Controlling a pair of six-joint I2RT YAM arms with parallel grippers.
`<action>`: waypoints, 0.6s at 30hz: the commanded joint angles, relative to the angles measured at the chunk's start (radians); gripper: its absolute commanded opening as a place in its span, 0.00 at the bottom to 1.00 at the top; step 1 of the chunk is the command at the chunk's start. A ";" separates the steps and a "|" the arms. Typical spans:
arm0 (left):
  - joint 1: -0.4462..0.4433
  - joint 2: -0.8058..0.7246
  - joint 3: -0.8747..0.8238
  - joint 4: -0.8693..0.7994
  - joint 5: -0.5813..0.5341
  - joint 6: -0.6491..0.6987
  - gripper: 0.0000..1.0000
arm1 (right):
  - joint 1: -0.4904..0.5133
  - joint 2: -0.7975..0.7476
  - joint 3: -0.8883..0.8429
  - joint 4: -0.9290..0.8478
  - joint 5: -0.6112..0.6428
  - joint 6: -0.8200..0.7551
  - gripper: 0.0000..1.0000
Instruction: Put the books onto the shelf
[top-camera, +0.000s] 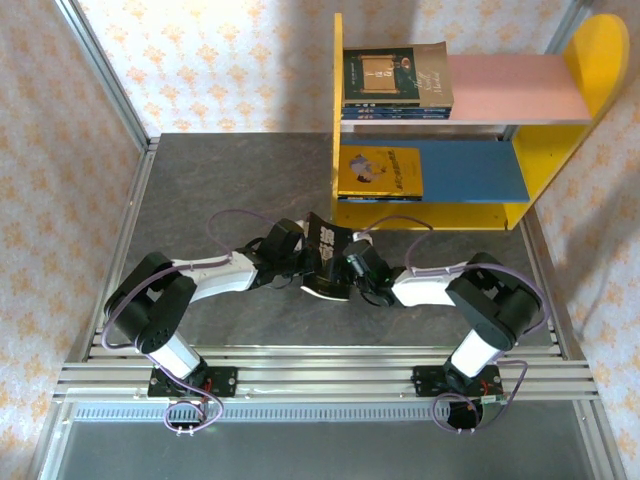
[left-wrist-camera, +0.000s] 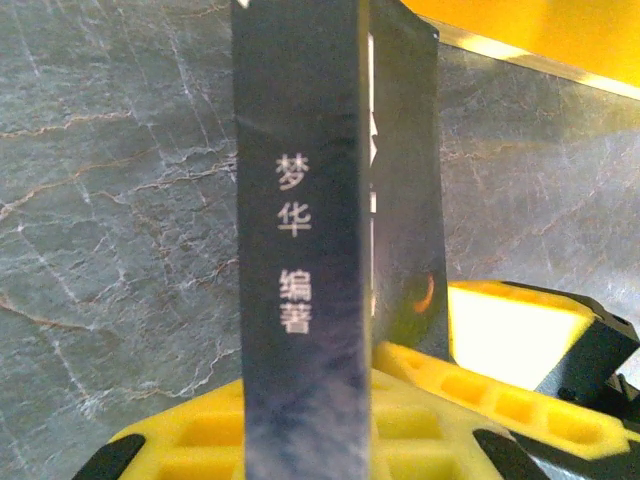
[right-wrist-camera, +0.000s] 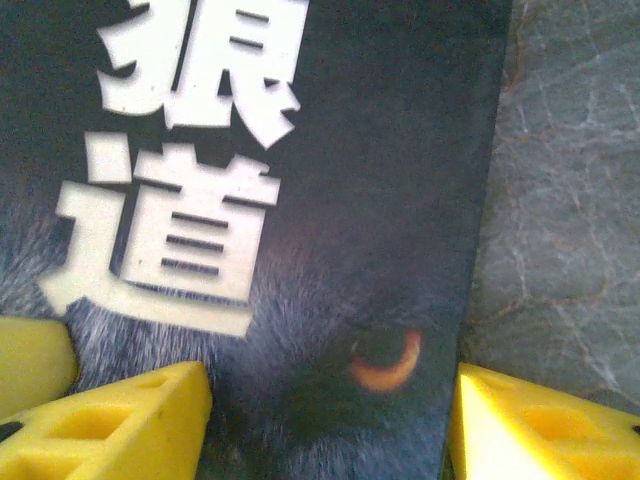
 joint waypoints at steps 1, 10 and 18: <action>-0.021 -0.021 0.034 0.054 -0.026 0.013 0.02 | -0.009 -0.051 -0.058 -0.195 -0.049 0.032 0.66; -0.021 -0.278 -0.075 0.077 -0.357 -0.102 0.00 | -0.023 -0.273 -0.043 -0.210 0.021 0.242 0.82; -0.022 -0.476 -0.093 0.113 -0.632 -0.203 0.00 | 0.038 -0.326 -0.037 0.039 0.094 0.500 0.88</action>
